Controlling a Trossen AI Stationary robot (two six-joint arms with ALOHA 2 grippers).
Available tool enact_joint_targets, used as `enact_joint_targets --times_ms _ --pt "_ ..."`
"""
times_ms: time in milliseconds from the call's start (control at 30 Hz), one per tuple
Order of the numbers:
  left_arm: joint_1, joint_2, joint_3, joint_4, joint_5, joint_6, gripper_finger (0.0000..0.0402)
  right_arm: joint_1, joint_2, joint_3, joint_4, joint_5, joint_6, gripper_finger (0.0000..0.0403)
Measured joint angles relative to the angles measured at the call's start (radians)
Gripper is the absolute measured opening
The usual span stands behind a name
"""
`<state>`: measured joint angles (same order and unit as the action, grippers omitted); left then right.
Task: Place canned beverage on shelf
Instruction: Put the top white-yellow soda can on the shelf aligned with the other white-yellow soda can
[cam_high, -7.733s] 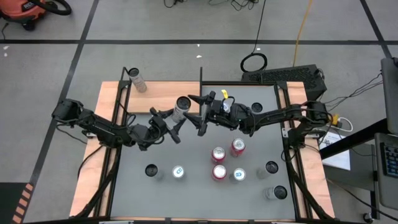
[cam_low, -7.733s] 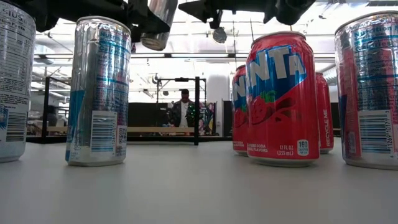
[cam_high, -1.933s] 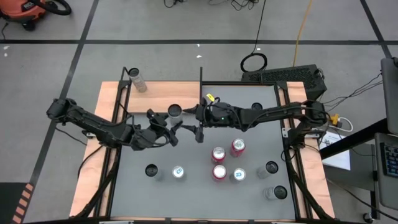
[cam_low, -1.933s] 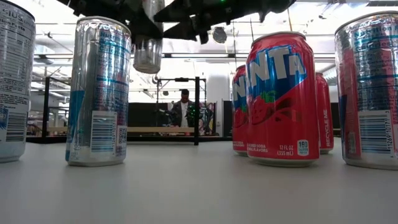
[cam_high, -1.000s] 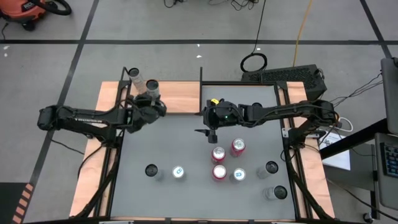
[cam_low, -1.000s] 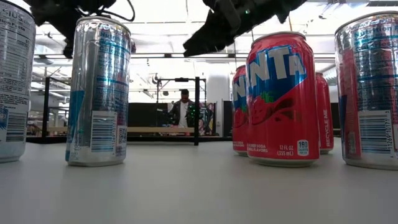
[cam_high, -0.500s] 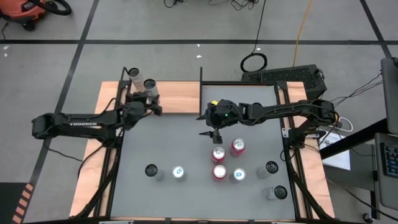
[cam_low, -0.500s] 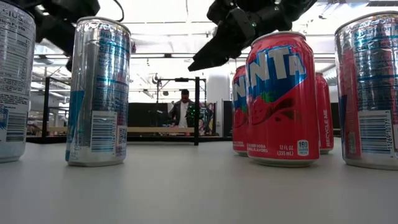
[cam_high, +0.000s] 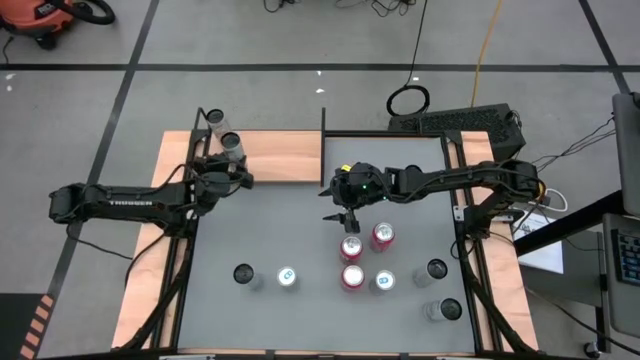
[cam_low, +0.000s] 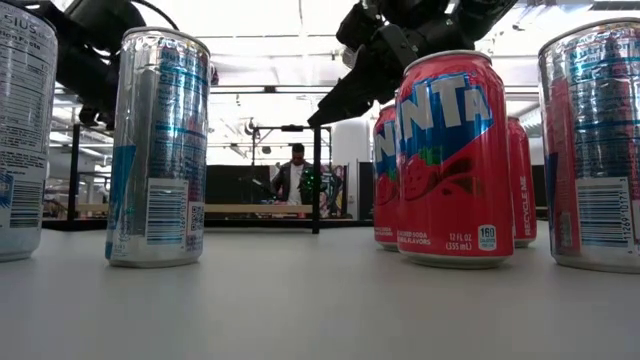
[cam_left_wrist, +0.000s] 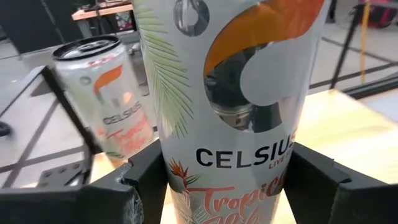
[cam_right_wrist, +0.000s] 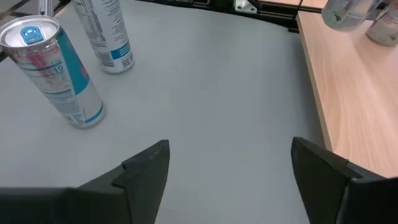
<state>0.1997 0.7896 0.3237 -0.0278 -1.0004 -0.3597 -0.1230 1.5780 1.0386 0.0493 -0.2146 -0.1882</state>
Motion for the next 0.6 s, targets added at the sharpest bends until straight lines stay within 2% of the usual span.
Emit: enact_joint_targets --times_ms 233,300,600 --pt "0.003 -0.001 0.0 -0.089 -0.027 -0.103 0.0247 0.0 0.0 0.0 0.001 0.0 0.004 0.027" --pt "0.004 -0.002 -0.009 -0.083 -0.056 -0.107 0.0247 0.0 0.0 0.0 0.009 0.0 0.004 0.027" --pt "0.002 -0.001 -0.079 -0.066 -0.06 -0.209 0.0247 0.0 0.0 0.0 0.014 -0.027 -0.002 0.027"
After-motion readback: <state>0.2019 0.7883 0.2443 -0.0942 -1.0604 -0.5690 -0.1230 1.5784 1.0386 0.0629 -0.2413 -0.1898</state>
